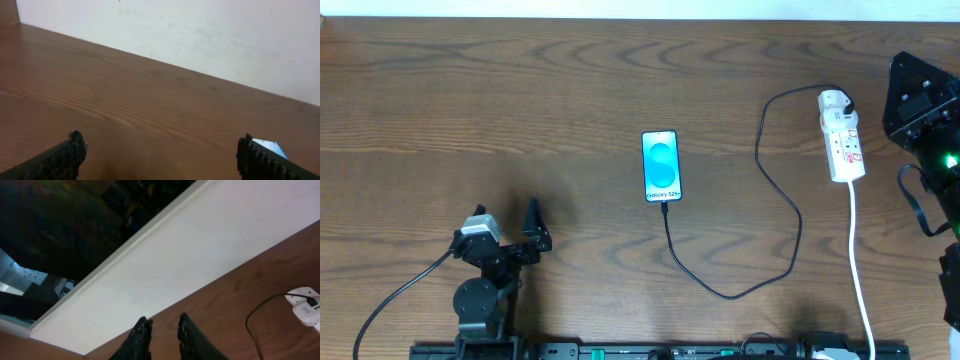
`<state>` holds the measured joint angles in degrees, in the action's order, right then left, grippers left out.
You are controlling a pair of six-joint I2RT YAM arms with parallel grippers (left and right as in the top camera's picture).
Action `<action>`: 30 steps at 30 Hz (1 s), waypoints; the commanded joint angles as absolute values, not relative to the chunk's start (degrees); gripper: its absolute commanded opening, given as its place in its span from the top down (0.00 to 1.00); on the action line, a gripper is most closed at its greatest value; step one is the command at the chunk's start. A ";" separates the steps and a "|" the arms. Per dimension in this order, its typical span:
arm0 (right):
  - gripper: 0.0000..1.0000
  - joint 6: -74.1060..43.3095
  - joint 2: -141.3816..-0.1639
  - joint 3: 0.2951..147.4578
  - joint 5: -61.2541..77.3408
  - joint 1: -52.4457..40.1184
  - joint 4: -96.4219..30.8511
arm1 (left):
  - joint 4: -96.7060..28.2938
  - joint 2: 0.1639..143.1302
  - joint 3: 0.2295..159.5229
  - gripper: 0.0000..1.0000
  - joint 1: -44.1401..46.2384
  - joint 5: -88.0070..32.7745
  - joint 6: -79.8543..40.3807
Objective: Plug charger to phone and switch on socket
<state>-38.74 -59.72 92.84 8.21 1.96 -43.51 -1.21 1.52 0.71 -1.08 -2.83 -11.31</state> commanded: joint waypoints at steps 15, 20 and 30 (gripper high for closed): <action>0.82 -38.04 -59.35 92.84 8.54 1.02 -43.57 | -3.92 1.83 0.23 0.02 -1.32 -2.48 -7.53; 0.83 -38.04 -59.35 92.84 8.54 1.02 -43.81 | -3.92 1.83 0.23 0.02 -1.32 -2.48 -7.53; 0.83 -38.06 -58.00 92.84 8.54 1.02 -43.94 | -3.84 0.08 0.23 0.02 -1.17 -2.44 -7.53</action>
<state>-38.74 -59.53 92.84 8.21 1.96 -43.90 -1.19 1.19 0.71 -1.08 -2.85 -8.71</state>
